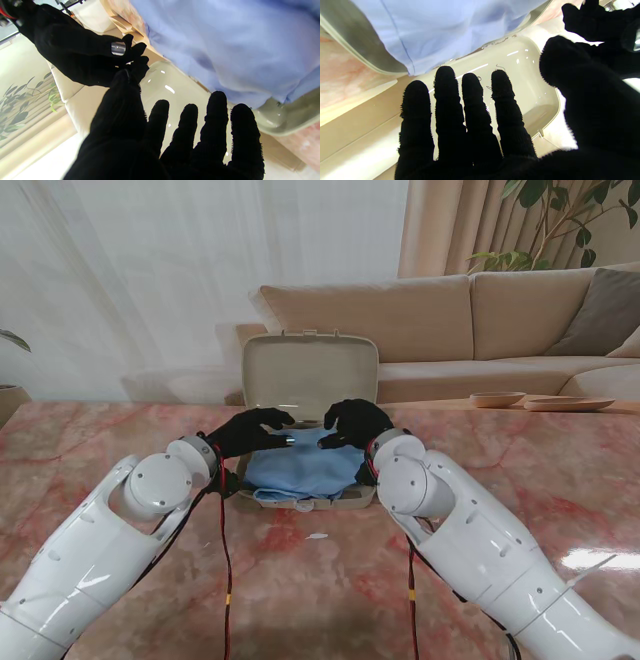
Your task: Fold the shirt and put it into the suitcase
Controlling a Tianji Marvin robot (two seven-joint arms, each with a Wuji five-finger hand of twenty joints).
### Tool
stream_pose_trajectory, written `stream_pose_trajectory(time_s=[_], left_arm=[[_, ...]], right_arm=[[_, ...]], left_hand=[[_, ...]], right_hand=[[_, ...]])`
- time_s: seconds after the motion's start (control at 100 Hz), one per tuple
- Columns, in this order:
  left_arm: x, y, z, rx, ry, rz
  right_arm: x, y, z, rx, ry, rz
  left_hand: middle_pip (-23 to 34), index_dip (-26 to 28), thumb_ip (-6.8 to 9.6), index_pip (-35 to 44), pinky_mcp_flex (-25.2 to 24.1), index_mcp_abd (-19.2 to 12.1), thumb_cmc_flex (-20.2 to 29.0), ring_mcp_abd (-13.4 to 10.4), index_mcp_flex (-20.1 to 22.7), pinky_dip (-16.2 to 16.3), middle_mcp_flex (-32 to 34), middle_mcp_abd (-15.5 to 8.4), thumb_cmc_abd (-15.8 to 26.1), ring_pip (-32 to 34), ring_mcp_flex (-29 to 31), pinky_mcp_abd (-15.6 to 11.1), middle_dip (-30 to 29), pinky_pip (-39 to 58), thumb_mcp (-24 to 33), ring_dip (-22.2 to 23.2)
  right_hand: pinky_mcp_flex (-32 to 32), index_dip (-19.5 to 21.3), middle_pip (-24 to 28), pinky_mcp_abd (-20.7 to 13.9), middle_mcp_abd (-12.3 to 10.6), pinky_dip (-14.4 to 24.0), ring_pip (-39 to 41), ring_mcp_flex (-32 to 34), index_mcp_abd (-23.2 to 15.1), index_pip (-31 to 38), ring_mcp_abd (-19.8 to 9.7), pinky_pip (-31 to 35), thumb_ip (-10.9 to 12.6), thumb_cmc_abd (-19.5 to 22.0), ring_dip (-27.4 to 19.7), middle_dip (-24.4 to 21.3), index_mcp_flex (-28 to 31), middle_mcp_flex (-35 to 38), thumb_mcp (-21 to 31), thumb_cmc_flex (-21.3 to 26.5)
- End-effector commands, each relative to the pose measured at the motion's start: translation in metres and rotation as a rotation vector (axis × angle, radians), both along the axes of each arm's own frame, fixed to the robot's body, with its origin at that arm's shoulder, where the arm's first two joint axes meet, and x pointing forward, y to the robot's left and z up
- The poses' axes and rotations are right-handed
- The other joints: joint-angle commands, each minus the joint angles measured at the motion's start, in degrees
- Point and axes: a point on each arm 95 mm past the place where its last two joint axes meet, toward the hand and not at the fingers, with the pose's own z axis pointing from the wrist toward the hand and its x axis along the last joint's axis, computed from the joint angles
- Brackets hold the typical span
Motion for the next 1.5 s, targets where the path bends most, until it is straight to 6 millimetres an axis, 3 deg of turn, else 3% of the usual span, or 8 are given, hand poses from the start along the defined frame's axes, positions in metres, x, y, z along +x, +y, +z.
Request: stream_pose_trajectory(time_s=[0.0,0.61,0.7,0.73,0.82,1.06,1.28,1.49], left_arm=[[-0.007,-0.004,-0.01,0.007,0.027,-0.023],[-0.009,-0.011,-0.038,0.065,0.156,-0.143],[-0.005,-0.012,-0.043,0.076,0.161,-0.152],[-0.003,-0.012,-0.045,0.079,0.162,-0.154],[0.002,-0.014,-0.05,0.088,0.155,-0.159],[0.014,-0.02,-0.064,0.067,0.158,-0.151],[0.016,-0.023,-0.063,0.023,0.149,-0.152],[0.014,-0.024,-0.05,-0.02,0.121,-0.136]], right_arm=[[-0.008,0.0,-0.014,-0.001,0.044,0.017],[-0.025,0.007,-0.046,0.024,0.181,0.108],[-0.023,0.008,-0.051,0.025,0.206,0.116],[-0.022,0.009,-0.052,0.023,0.214,0.119],[-0.02,0.01,-0.056,0.023,0.244,0.13],[-0.017,0.011,-0.061,0.008,0.298,0.145],[-0.014,0.007,-0.06,-0.009,0.306,0.139],[-0.015,0.006,-0.049,-0.005,0.282,0.127]], left_hand=[[-0.8,0.1,1.43,-1.1,0.6,-0.4,2.4,0.9,0.8,1.6,1.2,0.5,2.0,2.2,1.6,0.3,0.5,2.1,-1.9,1.1],[-0.8,0.3,1.33,-2.2,1.0,-0.1,2.2,2.0,0.6,2.5,1.6,0.8,4.2,3.3,2.3,0.4,1.2,3.4,-2.4,2.8],[-0.7,0.3,1.37,-2.4,0.9,-0.1,2.3,1.9,0.2,2.5,1.7,0.7,4.4,3.2,2.3,0.5,1.3,3.3,-2.4,2.8],[-0.7,0.3,1.39,-2.5,0.9,0.0,2.3,2.0,0.1,2.5,1.7,0.7,4.5,3.2,2.3,0.5,1.3,3.2,-2.4,2.8],[-0.6,0.3,1.43,-2.6,0.9,0.0,2.2,1.8,-0.3,2.4,1.6,0.4,4.7,3.2,2.4,0.5,1.3,3.2,-2.4,2.8],[-0.1,0.2,1.56,-2.6,1.0,0.7,2.4,1.4,-1.6,2.1,1.4,0.2,5.4,3.3,2.3,0.2,1.4,3.1,-2.2,2.8],[0.6,0.2,1.68,-1.8,1.8,0.8,2.6,1.0,-1.4,2.0,1.7,0.1,5.6,3.7,3.0,0.0,1.3,3.6,-2.1,2.7],[0.7,0.2,1.7,-1.1,2.0,0.5,2.8,0.9,-1.2,1.8,1.8,0.0,5.6,3.8,3.1,-0.1,1.2,3.8,-2.1,2.4]], right_hand=[[0.3,0.7,-0.6,0.9,0.7,0.7,-0.5,0.9,0.3,-1.1,0.7,-0.9,2.0,0.3,-1.4,-0.6,0.9,1.2,-0.9,-0.5],[9.9,2.5,2.4,5.1,0.6,0.3,4.9,10.3,-1.1,2.2,1.3,3.6,2.5,4.9,0.6,1.3,5.9,8.6,-1.3,-0.4],[11.0,1.4,3.3,5.3,0.6,-0.5,6.3,11.6,-1.4,3.9,1.5,4.9,1.1,5.1,1.0,1.8,6.3,9.9,-2.6,0.7],[11.0,-1.8,3.5,5.4,0.5,-1.8,6.6,11.8,-1.6,6.9,1.5,5.4,0.6,5.2,0.7,1.9,5.8,10.4,-2.8,0.9],[10.7,-2.8,3.9,5.6,0.6,-2.9,6.6,12.5,-1.7,8.8,1.9,4.2,-0.1,6.1,0.5,2.1,5.9,11.1,-4.0,1.7],[8.8,-4.7,3.8,6.4,1.0,-6.1,1.9,11.4,-1.6,10.5,2.9,0.3,0.5,9.5,-1.8,2.1,6.2,11.6,-6.8,1.3],[8.2,-4.9,3.6,6.9,0.9,-6.8,0.1,11.1,-1.9,10.7,3.3,0.0,0.7,10.0,-2.6,2.0,6.5,12.0,-7.2,0.9],[8.0,-5.1,3.4,6.9,0.9,-6.6,0.0,11.2,-2.1,10.9,3.2,0.7,0.7,9.9,-2.5,2.0,6.9,12.3,-7.1,0.5]])
